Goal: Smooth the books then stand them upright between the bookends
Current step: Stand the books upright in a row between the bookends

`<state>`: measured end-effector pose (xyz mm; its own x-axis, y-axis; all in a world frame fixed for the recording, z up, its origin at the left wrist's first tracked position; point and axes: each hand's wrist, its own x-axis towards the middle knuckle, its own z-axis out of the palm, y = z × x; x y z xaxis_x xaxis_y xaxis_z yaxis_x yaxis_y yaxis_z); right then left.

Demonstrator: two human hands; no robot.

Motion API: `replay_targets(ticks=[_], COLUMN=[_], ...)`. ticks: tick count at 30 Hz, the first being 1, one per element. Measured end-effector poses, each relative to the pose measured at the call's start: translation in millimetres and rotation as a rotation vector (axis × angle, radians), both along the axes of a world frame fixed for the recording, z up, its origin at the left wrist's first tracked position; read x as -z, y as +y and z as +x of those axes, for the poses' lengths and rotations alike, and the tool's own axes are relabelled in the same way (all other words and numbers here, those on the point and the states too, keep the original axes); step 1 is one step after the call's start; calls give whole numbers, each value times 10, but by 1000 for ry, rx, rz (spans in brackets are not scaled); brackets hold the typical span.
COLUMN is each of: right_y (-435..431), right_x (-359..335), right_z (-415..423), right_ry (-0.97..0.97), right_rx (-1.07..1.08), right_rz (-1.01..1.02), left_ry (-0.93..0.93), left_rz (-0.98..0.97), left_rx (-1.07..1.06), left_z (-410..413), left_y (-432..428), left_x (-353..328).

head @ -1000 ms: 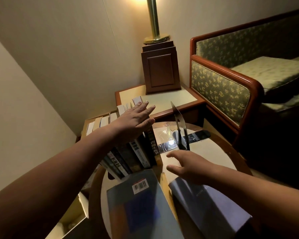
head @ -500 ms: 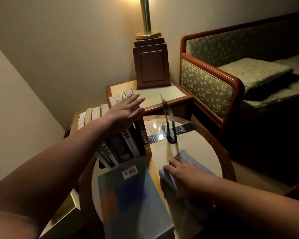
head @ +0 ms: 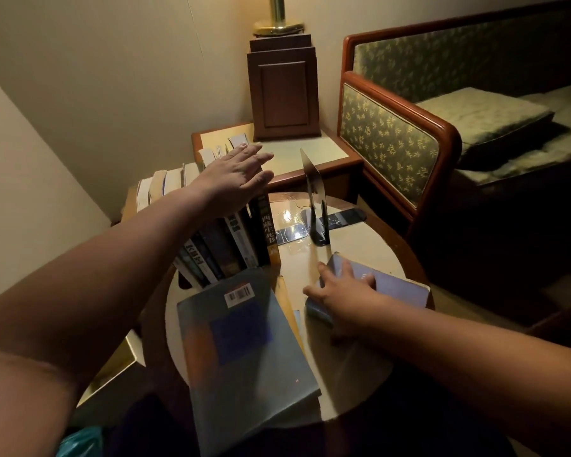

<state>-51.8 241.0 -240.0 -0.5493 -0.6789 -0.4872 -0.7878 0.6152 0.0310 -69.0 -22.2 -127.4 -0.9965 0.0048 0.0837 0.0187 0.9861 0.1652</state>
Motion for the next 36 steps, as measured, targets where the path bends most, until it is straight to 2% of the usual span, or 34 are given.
replay_targets(ticks=[13,20,26,36], right_y=[50,0,-1,13], right_x=[110,65,113,176], right_z=[-83,-203,-334,-323], right_ry=[114,146,-7,36], right_rx=[-108,-26,-3,-101], right_rz=[-117,-55,-17,-227], left_ry=[14,33,38,56], left_rz=[-3,-6,-16,-10], left_rx=[-22,-25,-19,-19], left_z=[26,15,-9,-10], left_y=[-18,-28,-49,-47], left_x=[25,35,58,65])
